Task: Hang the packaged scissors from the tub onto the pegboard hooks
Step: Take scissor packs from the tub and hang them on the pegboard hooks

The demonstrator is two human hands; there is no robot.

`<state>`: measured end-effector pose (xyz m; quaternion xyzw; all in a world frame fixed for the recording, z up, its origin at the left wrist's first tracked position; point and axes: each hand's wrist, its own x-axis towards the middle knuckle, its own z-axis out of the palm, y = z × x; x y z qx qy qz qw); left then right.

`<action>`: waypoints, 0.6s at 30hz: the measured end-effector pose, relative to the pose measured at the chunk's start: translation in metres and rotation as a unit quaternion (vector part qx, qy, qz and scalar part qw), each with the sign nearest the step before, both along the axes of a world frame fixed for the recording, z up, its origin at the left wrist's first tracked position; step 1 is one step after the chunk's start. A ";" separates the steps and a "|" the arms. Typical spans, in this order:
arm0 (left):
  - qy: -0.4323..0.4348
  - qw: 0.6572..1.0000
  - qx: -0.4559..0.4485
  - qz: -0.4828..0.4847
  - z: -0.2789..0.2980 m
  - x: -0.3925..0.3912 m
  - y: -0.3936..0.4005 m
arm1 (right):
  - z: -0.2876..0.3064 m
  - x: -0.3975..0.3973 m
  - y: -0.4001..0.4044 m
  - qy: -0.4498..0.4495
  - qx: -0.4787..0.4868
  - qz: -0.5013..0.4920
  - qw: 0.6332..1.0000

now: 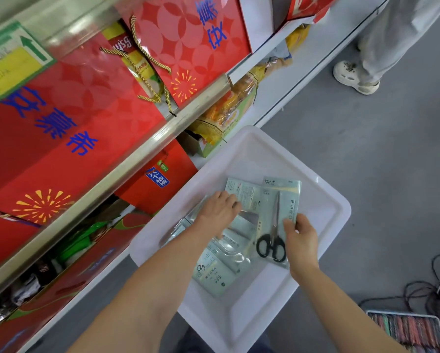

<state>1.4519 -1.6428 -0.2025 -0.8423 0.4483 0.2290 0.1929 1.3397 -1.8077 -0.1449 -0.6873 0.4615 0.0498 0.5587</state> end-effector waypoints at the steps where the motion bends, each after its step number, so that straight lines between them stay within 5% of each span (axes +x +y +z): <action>1: 0.001 1.000 -0.015 -0.010 0.001 0.003 0.000 | 0.002 -0.001 0.000 -0.009 -0.003 0.002 1.000; 5: 0.084 0.986 -0.096 0.105 0.018 0.013 0.018 | 0.017 0.002 0.004 -0.051 -0.002 -0.002 0.999; 7: 0.111 0.948 -0.177 0.241 0.035 0.013 0.031 | 0.032 0.009 0.008 -0.073 -0.006 -0.017 0.997; 9: 0.121 0.856 -0.313 0.394 0.057 0.008 0.044 | 0.054 0.021 0.013 -0.101 -0.001 -0.028 0.994; 13: 0.115 0.578 -0.597 0.544 0.124 -0.011 0.066 | 0.108 0.053 0.036 -0.181 0.042 -0.011 0.983; 16: 0.068 0.466 -0.690 0.550 0.187 -0.015 0.078 | 0.158 0.077 0.064 -0.253 0.065 0.023 0.965; 18: 0.006 0.433 -0.721 0.542 0.230 -0.012 0.089 | 0.191 0.092 0.086 -0.289 0.078 0.052 0.953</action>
